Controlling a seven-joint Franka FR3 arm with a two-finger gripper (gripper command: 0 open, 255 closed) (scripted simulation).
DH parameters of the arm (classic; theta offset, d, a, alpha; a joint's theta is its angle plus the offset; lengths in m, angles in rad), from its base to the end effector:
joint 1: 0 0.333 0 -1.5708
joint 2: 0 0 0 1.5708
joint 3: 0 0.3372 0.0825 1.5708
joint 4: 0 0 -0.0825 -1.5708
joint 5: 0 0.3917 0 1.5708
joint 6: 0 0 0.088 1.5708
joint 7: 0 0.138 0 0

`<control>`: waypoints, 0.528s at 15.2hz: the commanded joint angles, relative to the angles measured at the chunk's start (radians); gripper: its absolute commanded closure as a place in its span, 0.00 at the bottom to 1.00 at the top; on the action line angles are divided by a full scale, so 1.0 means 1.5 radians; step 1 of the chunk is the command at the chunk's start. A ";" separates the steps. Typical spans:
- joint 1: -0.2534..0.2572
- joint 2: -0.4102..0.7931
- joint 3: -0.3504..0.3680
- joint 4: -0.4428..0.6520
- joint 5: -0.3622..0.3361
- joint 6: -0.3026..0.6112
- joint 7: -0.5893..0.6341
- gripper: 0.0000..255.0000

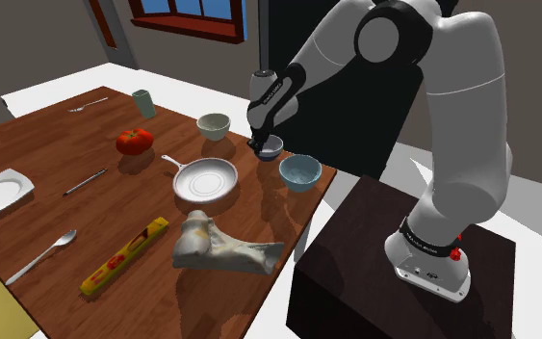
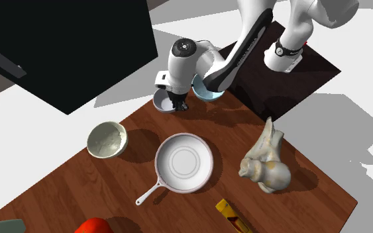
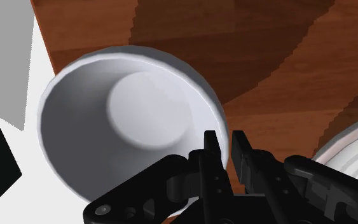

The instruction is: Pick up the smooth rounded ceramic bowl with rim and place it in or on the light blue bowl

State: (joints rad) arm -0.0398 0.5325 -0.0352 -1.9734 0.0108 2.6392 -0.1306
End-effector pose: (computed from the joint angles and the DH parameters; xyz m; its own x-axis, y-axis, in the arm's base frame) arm 0.6450 -0.0480 0.1905 0.9900 0.0540 0.1307 0.0506 -0.9983 0.0287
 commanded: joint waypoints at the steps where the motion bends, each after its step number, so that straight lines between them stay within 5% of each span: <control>1: 0.001 -0.014 -0.001 -0.001 -0.001 -0.013 0.001 1.00; 8: 0.002 -0.061 -0.002 -0.001 -0.003 -0.059 0.002 1.00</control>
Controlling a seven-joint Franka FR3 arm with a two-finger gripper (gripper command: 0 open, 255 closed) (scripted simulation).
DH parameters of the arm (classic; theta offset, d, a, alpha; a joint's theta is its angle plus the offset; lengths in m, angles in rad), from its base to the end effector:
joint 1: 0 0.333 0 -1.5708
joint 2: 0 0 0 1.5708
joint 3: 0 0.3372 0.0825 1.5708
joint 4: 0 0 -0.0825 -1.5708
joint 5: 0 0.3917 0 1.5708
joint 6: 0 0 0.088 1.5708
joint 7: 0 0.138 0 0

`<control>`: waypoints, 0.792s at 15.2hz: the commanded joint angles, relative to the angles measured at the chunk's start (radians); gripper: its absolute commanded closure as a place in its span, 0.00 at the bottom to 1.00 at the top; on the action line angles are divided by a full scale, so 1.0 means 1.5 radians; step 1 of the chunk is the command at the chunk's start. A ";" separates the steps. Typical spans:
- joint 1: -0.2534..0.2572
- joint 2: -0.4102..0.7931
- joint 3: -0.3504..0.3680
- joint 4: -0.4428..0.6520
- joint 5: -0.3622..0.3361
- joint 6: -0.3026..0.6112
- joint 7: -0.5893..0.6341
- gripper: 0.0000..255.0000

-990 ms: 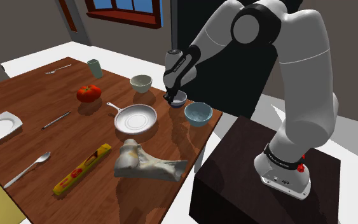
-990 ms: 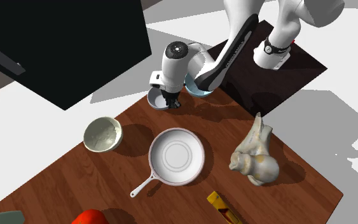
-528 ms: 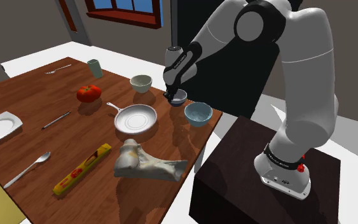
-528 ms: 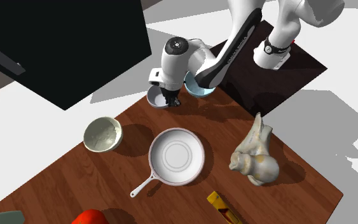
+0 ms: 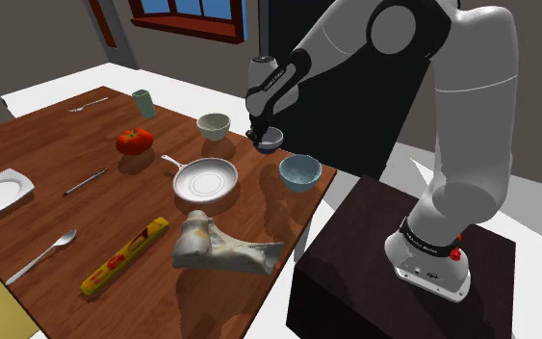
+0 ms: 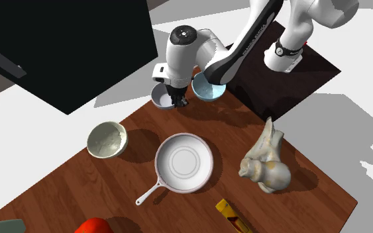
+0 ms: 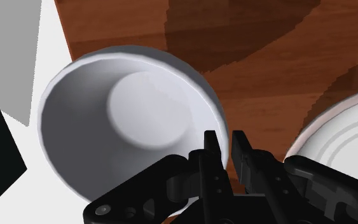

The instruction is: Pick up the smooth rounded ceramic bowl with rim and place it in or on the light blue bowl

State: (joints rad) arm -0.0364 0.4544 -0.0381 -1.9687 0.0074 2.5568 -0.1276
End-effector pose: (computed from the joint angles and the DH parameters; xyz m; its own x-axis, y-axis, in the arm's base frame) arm 0.6460 -0.0473 0.2344 0.9899 0.0536 0.1311 0.0503 -0.9983 0.0288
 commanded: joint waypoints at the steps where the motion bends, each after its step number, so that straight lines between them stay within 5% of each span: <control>1: 0.000 -0.015 0.000 -0.003 -0.001 -0.011 0.000 1.00; 12: 0.002 -0.078 -0.002 0.012 -0.004 -0.091 0.001 1.00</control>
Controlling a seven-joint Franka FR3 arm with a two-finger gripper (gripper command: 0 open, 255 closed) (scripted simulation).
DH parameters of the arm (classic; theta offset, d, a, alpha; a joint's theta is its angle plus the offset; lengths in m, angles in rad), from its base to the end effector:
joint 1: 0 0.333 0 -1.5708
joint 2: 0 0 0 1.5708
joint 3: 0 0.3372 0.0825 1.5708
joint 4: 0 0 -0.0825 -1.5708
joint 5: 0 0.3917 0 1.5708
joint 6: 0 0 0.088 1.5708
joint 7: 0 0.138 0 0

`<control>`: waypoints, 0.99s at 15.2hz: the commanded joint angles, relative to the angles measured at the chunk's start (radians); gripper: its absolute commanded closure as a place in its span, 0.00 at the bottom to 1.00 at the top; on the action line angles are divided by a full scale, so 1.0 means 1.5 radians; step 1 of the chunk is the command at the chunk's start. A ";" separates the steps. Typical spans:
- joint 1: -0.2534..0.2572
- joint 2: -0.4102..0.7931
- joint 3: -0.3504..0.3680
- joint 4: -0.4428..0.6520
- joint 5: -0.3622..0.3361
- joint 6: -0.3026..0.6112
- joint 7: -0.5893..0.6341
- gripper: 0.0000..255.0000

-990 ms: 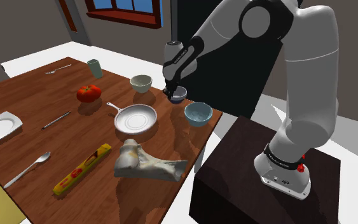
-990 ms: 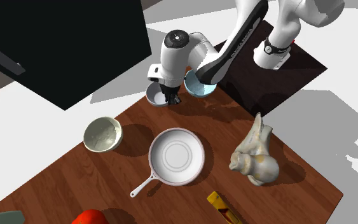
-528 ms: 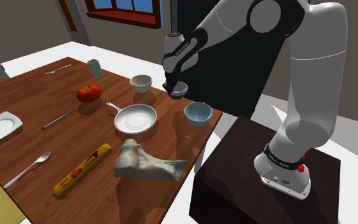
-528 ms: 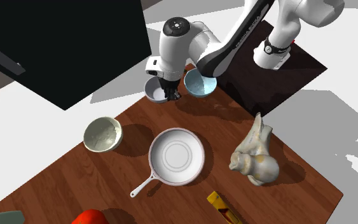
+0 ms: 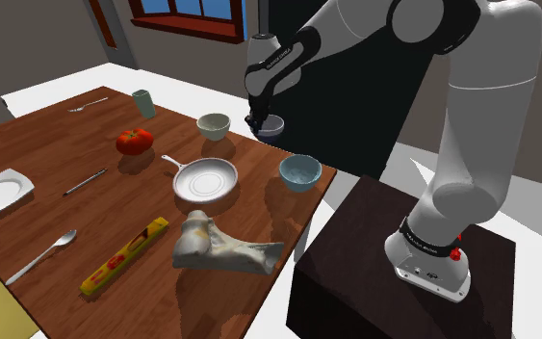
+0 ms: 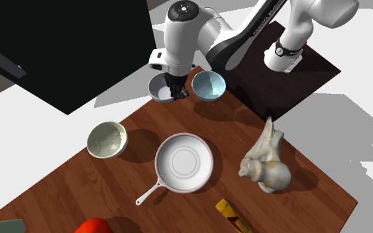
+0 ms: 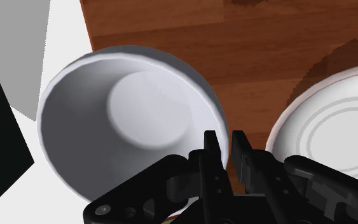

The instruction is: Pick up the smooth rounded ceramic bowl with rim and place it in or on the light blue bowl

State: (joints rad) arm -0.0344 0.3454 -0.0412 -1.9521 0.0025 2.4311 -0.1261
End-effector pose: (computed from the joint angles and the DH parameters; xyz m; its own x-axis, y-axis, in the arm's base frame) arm 0.6432 -0.0476 0.2989 0.9900 0.0535 0.1309 0.0501 -0.9983 0.0288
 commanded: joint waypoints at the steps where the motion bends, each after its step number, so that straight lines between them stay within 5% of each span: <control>1: 0.000 -0.011 0.000 0.004 -0.001 -0.015 0.000 1.00; 9: 0.001 -0.046 -0.001 0.025 -0.002 -0.072 0.001 1.00; 15: 0.014 -0.202 0.003 -0.158 -0.015 -0.044 0.025 1.00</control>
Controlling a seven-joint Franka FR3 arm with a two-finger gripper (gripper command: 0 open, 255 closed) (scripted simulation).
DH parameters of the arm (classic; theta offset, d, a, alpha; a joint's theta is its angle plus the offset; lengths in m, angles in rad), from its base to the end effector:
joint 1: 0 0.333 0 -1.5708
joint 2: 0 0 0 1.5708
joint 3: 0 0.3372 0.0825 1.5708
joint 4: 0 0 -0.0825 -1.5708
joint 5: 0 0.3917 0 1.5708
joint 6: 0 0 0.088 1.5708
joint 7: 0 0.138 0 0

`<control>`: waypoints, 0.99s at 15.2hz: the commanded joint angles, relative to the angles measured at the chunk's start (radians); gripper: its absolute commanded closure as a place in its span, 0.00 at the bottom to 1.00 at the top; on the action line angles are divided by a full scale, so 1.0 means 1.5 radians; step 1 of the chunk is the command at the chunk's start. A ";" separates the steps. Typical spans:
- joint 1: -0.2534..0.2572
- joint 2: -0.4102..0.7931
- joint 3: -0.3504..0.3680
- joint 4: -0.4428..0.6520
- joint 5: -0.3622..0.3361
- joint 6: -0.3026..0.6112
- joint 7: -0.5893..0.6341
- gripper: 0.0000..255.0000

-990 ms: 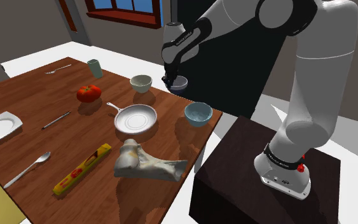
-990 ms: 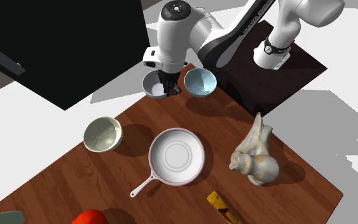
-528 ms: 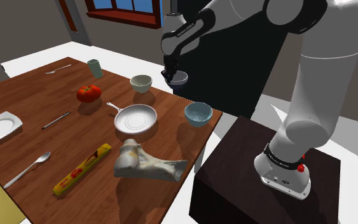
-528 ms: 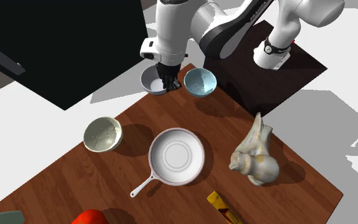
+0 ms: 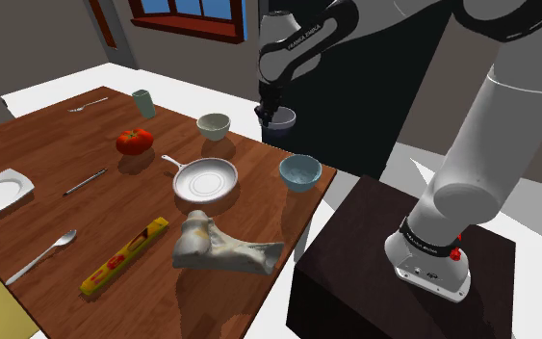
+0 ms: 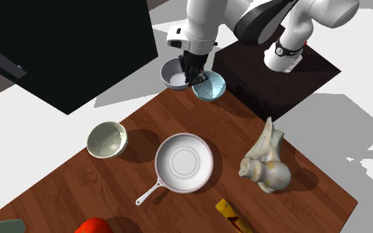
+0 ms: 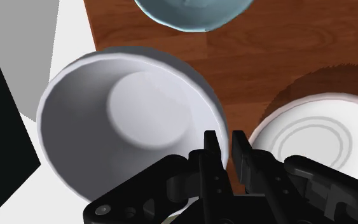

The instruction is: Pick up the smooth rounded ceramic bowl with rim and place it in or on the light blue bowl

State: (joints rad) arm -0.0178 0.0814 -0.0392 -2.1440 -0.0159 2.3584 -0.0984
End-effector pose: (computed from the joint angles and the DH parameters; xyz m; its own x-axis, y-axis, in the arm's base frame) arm 0.5752 -0.0332 0.3643 0.9900 0.0537 0.1304 0.0503 -0.9983 0.0287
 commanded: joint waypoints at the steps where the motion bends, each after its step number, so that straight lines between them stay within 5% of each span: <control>1: 0.005 -0.052 0.003 -0.058 -0.004 0.006 0.011 1.00; 11: 0.020 -0.328 0.028 -0.298 -0.010 -0.031 0.053 1.00; 15: 0.019 -0.307 0.028 -0.319 -0.011 0.012 0.055 1.00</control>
State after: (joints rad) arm 0.0116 -0.3859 0.0024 -2.6115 -0.0325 2.3570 -0.0169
